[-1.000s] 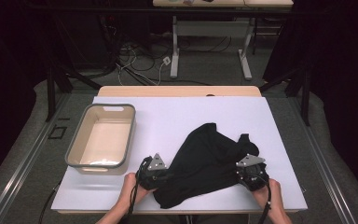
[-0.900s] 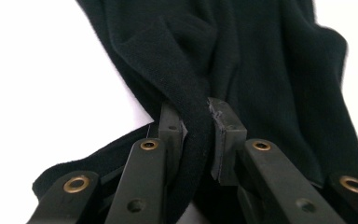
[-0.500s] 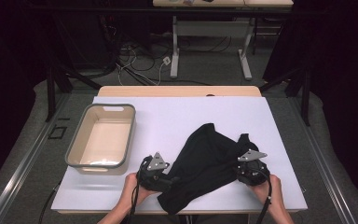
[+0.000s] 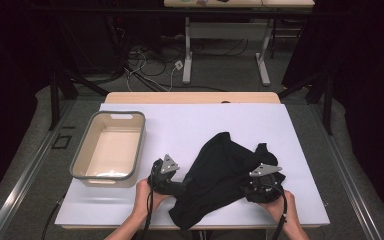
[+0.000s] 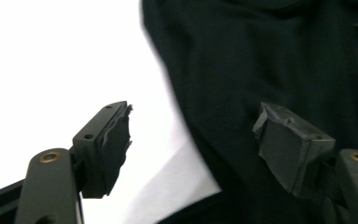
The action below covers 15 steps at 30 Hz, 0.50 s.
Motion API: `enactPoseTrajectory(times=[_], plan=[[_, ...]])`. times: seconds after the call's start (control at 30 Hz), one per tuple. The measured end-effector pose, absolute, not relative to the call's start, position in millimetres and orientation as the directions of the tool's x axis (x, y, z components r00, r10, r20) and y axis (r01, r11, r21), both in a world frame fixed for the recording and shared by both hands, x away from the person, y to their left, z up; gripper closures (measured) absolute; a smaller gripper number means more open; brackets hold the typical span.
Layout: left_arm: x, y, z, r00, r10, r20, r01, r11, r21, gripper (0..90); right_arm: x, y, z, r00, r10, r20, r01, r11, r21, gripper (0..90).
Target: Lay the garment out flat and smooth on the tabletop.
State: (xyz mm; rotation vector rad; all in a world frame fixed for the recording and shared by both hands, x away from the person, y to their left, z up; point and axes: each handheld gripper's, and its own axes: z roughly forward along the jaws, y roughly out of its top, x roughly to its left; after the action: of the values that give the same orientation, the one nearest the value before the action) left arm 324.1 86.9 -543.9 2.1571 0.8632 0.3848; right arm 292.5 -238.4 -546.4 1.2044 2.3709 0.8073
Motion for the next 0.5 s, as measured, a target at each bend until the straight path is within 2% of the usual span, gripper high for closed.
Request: enactPoseTrajectory(times=[0.07,0.3,0.37,0.43,0.5], plan=[[326.4,89.1,-550.6,0.701,0.713,0.008,0.476,-0.477,0.739,31.2,293.2,-236.9,-549.1,-0.581,0.813,-0.047,0.610,0.473,0.636,53.2],[328.0,89.0,-559.7,0.741,0.672,-0.006,0.468,-0.511,0.721,45.9,291.0,-236.0,-549.8,-0.589,0.808,-0.017,0.613,0.461,0.642,70.0],[328.8,90.5,-560.7,0.762,0.647,-0.024,0.459,-0.513,0.725,54.5,290.6,-235.5,-549.7,-0.591,0.807,-0.008,0.618,0.459,0.639,77.3],[328.8,91.2,-561.2,0.780,0.623,-0.059,0.463,-0.511,0.724,67.9,290.8,-236.0,-550.1,-0.588,0.809,-0.020,0.613,0.461,0.641,84.9],[327.5,90.1,-561.1,0.795,0.603,-0.061,0.450,-0.520,0.726,78.9,290.7,-237.4,-550.0,-0.583,0.812,-0.025,0.612,0.460,0.643,88.7]])
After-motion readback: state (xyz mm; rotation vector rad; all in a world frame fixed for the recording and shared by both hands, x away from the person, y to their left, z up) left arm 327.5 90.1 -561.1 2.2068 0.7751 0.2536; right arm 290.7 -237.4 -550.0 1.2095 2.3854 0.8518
